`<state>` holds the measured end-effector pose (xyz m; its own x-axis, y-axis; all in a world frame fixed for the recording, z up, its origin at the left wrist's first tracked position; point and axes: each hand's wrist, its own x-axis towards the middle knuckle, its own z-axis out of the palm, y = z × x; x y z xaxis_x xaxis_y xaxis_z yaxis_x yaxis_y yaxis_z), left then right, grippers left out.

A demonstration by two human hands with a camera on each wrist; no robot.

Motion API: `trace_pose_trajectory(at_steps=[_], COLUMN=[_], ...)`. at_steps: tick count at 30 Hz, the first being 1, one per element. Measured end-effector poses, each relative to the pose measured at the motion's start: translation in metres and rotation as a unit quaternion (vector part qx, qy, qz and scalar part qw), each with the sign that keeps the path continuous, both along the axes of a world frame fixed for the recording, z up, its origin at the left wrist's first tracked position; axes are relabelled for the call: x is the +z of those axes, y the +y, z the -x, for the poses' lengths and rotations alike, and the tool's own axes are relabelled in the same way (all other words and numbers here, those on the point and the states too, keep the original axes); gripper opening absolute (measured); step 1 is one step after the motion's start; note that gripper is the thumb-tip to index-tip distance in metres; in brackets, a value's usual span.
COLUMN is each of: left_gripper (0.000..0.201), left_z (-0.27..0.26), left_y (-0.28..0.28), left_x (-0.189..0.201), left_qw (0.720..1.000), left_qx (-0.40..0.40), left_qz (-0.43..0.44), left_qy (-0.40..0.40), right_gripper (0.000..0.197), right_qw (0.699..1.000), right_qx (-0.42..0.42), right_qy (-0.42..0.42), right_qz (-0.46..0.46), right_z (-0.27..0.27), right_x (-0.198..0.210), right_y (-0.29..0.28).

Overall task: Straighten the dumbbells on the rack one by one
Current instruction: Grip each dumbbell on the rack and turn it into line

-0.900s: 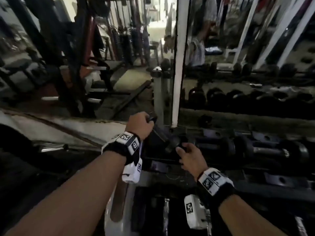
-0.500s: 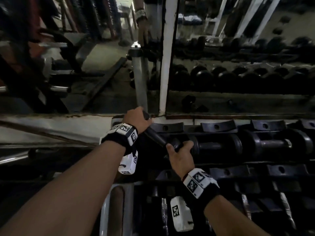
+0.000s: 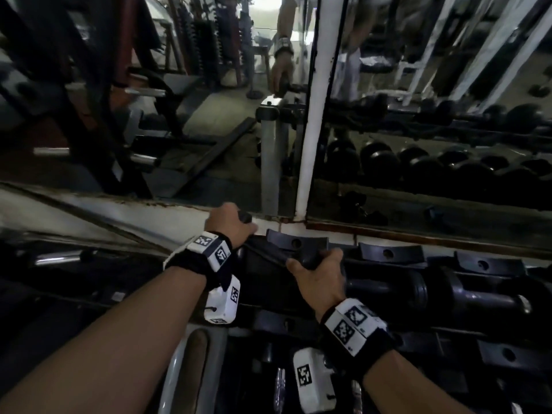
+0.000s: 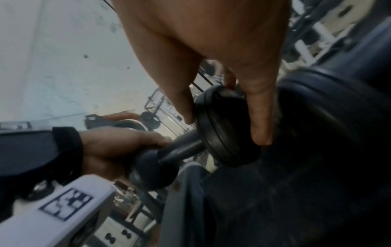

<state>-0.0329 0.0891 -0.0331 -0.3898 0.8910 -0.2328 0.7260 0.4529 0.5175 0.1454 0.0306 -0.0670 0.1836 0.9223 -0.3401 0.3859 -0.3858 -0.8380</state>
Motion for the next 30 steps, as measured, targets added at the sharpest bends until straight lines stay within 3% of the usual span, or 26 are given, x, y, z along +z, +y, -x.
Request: trace_pose_trajectory(at_steps=[5,8,10,13,18,25,30], left_gripper=[0.054,0.039,0.032,0.046,0.047,0.056,0.063], left_z=[-0.019,-0.051,-0.076,-0.111,-0.142,-0.136,-0.128], left_y=[-0.029,-0.053,-0.069,-0.092,-0.104,-0.095,-0.089], left_x=[0.022,0.023,0.014,-0.007,-0.046,-0.076,-0.068], left_qw=[0.981,0.953,0.928,0.886,0.831,0.846,0.83], left_qx=[0.162,0.25,0.306,0.383,0.468,0.465,0.486], left_qz=[-0.078,-0.111,-0.126,-0.123,-0.097,-0.073,-0.063], left_qy=[-0.067,-0.127,-0.169,-0.23,-0.283,-0.251,-0.267], right_gripper=[0.056,0.046,0.044,0.043,0.053,0.06,0.06], right_qw=[0.987,0.965,0.947,0.911,0.843,0.788,0.773], right_qx=[0.126,0.214,0.273,0.367,0.492,0.558,0.566], right_qy=[-0.039,-0.081,-0.1,-0.131,-0.191,-0.25,-0.272], right_qz=[-0.092,-0.125,-0.135,-0.137,-0.103,-0.072,-0.084], right_z=[-0.03,-0.041,-0.045,-0.043,-0.021,-0.002,0.006], right_x=[0.043,0.059,0.061,0.057,0.033,-0.006,-0.014], right_y=[0.055,0.087,0.101,0.117,0.135,0.148,0.15])
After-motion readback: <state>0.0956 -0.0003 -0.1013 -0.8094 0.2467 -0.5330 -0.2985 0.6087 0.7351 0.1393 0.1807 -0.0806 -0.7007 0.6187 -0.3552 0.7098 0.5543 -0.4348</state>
